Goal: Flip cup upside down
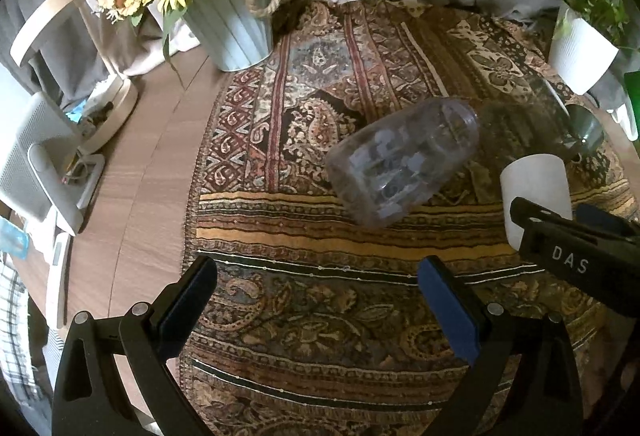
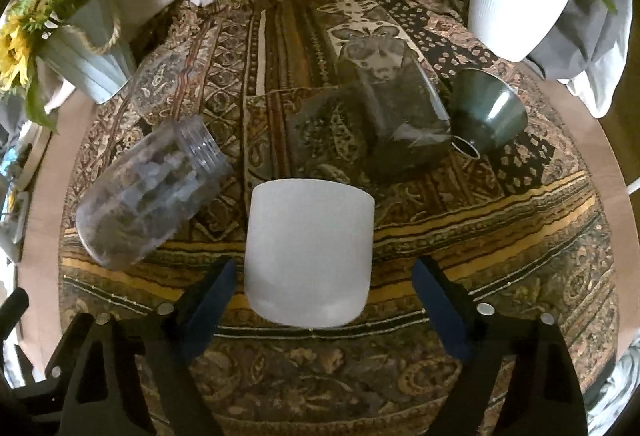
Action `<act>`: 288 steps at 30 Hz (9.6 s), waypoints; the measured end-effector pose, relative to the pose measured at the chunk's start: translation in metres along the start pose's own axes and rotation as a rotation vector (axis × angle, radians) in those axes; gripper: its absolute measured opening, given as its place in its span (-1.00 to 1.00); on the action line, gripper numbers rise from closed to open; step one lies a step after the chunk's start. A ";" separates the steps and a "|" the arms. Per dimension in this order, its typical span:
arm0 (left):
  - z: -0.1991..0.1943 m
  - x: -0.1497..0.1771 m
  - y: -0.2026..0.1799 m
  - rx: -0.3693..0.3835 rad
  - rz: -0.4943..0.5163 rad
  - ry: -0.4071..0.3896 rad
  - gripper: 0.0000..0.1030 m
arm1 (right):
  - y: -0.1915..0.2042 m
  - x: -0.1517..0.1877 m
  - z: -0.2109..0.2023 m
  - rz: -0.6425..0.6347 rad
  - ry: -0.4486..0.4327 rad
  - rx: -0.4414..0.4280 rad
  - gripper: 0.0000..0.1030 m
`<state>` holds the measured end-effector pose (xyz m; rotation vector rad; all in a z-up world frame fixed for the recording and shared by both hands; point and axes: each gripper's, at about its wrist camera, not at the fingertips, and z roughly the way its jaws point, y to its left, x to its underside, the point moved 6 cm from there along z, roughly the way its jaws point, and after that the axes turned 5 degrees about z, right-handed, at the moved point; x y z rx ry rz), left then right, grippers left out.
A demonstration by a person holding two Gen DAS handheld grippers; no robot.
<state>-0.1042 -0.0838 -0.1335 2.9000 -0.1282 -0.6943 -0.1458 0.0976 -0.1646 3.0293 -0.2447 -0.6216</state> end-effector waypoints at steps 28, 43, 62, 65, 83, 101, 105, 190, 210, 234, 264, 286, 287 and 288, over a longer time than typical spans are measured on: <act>-0.032 0.043 -0.033 0.034 0.024 0.040 0.99 | -0.020 0.059 -0.043 -0.109 0.056 -0.073 0.34; -0.029 0.072 -0.046 0.023 0.017 0.093 0.98 | -0.033 0.083 -0.036 -0.156 0.075 -0.062 0.34; -0.049 0.067 -0.038 0.002 -0.027 0.060 0.98 | -0.045 0.079 -0.054 -0.105 0.050 -0.081 0.63; -0.060 0.063 -0.040 0.018 -0.034 0.040 0.98 | -0.053 0.077 -0.072 -0.074 0.027 -0.102 0.63; -0.103 0.051 -0.139 0.174 0.055 -0.008 0.98 | -0.149 0.071 -0.127 0.043 -0.051 -0.075 0.63; -0.040 0.057 -0.196 0.230 0.042 0.082 0.77 | -0.210 0.081 -0.079 0.085 0.034 -0.005 0.63; -0.033 0.055 -0.201 0.231 0.045 0.091 0.57 | -0.212 0.082 -0.073 0.083 0.043 -0.001 0.63; -0.069 -0.016 -0.187 0.164 0.058 -0.069 0.92 | -0.211 0.037 -0.096 0.145 -0.045 -0.034 0.64; -0.093 0.038 -0.123 0.088 -0.011 -0.019 0.99 | -0.162 0.071 -0.123 0.064 -0.018 -0.045 0.80; -0.109 0.042 -0.105 0.097 -0.004 -0.039 0.99 | -0.140 0.082 -0.137 0.048 -0.034 -0.051 0.80; -0.107 0.039 -0.106 0.103 0.003 -0.035 0.99 | -0.137 0.078 -0.138 0.044 -0.041 -0.048 0.80; -0.103 0.039 -0.107 0.108 0.017 -0.028 0.99 | -0.137 0.078 -0.135 0.049 -0.040 -0.046 0.80; -0.103 0.039 -0.107 0.108 0.018 -0.028 0.99 | -0.137 0.077 -0.135 0.048 -0.040 -0.047 0.80; -0.103 0.039 -0.107 0.108 0.015 -0.028 0.99 | -0.137 0.077 -0.135 0.048 -0.040 -0.047 0.80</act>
